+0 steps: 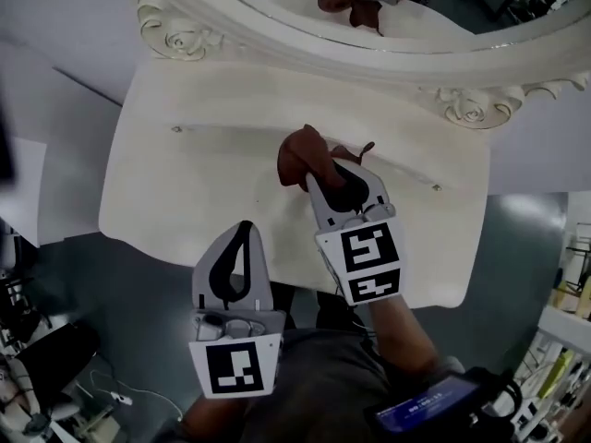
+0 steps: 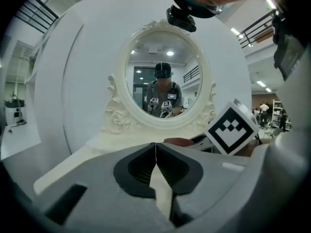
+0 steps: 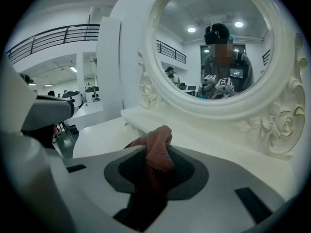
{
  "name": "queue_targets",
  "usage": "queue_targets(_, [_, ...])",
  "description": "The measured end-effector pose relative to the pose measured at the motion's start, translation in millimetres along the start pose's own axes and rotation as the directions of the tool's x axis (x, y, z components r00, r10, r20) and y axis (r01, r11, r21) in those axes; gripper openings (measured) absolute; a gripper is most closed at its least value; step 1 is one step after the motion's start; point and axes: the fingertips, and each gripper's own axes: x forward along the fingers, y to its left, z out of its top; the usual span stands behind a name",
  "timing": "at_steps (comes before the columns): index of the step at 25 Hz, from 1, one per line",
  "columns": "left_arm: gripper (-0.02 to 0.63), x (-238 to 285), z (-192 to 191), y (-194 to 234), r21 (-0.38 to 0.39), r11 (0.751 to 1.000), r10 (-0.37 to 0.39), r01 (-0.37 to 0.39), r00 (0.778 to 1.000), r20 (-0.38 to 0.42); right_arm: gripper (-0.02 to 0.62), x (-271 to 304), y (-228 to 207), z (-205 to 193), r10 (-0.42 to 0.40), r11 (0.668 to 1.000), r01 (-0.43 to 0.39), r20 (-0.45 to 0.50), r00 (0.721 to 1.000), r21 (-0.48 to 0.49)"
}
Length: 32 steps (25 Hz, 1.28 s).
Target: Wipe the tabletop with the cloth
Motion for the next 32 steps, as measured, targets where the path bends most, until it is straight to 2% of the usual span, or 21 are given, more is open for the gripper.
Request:
queue_targets(3, [0.015, 2, -37, 16, -0.026, 0.999, 0.022, -0.024, 0.998, -0.051, 0.110, 31, 14, -30, 0.026, 1.000, -0.026, -0.042, 0.999, 0.005])
queue_targets(6, [0.015, 28, -72, 16, -0.041, 0.998, 0.035, -0.040, 0.993, -0.117, 0.110, 64, 2, -65, 0.053, 0.998, -0.050, -0.091, 0.994, 0.030])
queue_targets(8, [0.015, 43, -82, 12, -0.043, 0.998, 0.038, -0.045, 0.989, -0.145, 0.110, 77, -9, -80, 0.062, 0.997, -0.057, -0.118, 0.991, 0.043])
queue_targets(14, [0.015, 57, -79, 16, -0.037, 0.999, 0.021, -0.027, 0.989, -0.144, 0.110, 89, -11, -95, 0.054, 0.997, -0.045, -0.163, 0.985, 0.057])
queue_targets(19, [0.015, 71, -75, 12, -0.019, 0.999, -0.031, 0.029, 0.989, -0.144, 0.110, 92, -9, -98, 0.044, 0.997, -0.032, -0.162, 0.986, 0.071])
queue_targets(22, [0.015, 81, -68, 1, 0.001, 0.998, -0.064, 0.065, 0.990, -0.128, 0.110, 90, -17, -101, 0.042, 0.995, -0.027, -0.158, 0.987, 0.095])
queue_targets(32, [0.015, 100, -67, -51, 0.007, 0.990, -0.139, 0.142, 0.979, -0.146, 0.110, 59, -60, -121, -0.008, 0.991, 0.032, -0.174, 0.985, 0.134])
